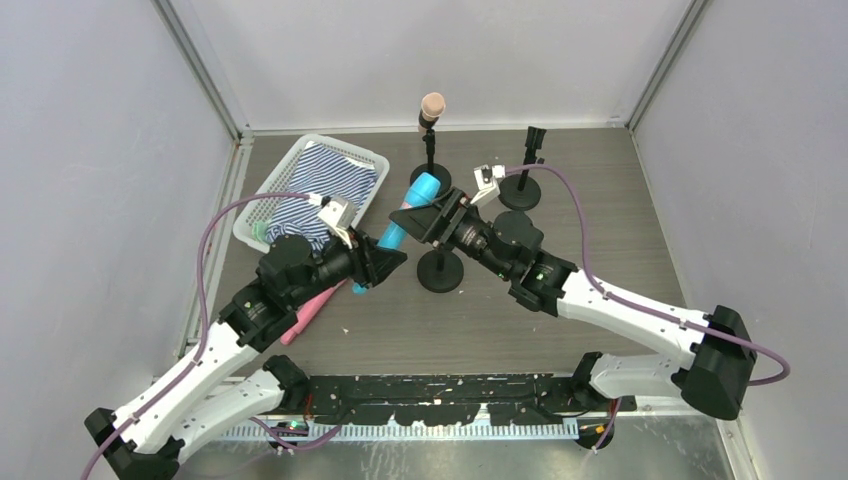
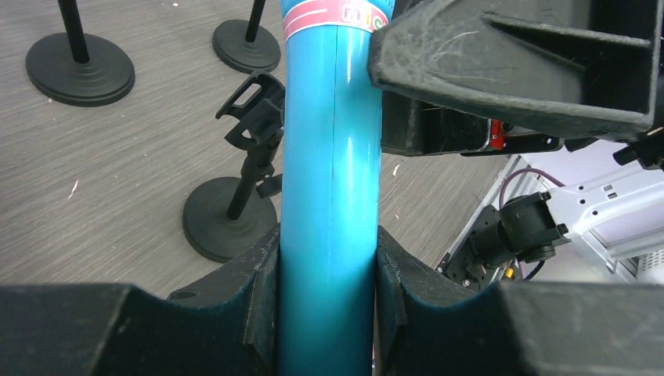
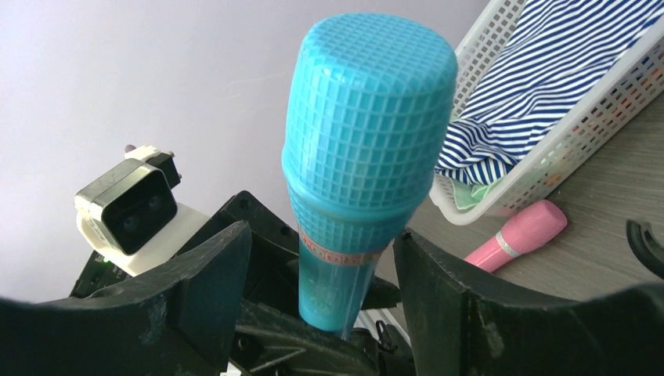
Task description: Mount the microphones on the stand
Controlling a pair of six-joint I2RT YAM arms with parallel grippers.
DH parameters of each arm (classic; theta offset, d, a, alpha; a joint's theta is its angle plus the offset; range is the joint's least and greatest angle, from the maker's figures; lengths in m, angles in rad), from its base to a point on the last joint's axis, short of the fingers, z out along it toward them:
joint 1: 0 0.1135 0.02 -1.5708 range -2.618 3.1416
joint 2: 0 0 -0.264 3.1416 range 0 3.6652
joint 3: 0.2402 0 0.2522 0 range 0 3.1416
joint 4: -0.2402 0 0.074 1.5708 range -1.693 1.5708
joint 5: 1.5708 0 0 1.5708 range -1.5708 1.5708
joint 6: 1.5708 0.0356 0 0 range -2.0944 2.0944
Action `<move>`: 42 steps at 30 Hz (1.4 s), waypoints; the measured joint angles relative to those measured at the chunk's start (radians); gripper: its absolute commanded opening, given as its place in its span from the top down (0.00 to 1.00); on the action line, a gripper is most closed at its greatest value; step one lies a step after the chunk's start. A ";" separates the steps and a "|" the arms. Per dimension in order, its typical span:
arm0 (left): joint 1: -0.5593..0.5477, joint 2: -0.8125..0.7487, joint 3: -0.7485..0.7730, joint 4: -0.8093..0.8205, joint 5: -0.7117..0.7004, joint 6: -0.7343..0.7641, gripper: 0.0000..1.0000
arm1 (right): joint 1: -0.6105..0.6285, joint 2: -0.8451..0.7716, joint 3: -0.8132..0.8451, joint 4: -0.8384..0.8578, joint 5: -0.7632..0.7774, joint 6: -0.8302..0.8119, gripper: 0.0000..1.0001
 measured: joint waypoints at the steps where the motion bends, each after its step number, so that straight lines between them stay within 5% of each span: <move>1: 0.000 0.004 0.000 0.006 0.001 -0.003 1.00 | 0.000 0.010 0.007 0.006 0.002 -0.005 0.31; 8: 0.000 0.022 0.000 0.031 0.001 -0.011 1.00 | 0.000 0.071 0.035 0.062 0.007 -0.028 0.37; 14: 0.000 0.029 -0.002 0.041 0.003 -0.013 0.97 | 0.002 0.108 0.035 0.095 0.023 -0.043 0.59; 22: 0.000 0.005 -0.025 0.083 0.003 -0.021 0.37 | 0.012 0.109 0.002 0.198 0.058 -0.072 0.98; 30: -0.001 -0.002 -0.055 0.080 -0.099 -0.110 0.01 | -0.010 0.053 -0.063 0.264 0.199 -0.165 0.99; 37: -0.016 0.041 -0.079 0.112 -0.221 -0.225 0.00 | -0.056 -0.117 -0.143 0.276 0.362 -0.322 0.99; 42: -0.213 0.119 -0.111 0.209 -0.412 -0.227 0.00 | -0.083 -0.228 -0.154 0.254 0.445 -0.443 0.99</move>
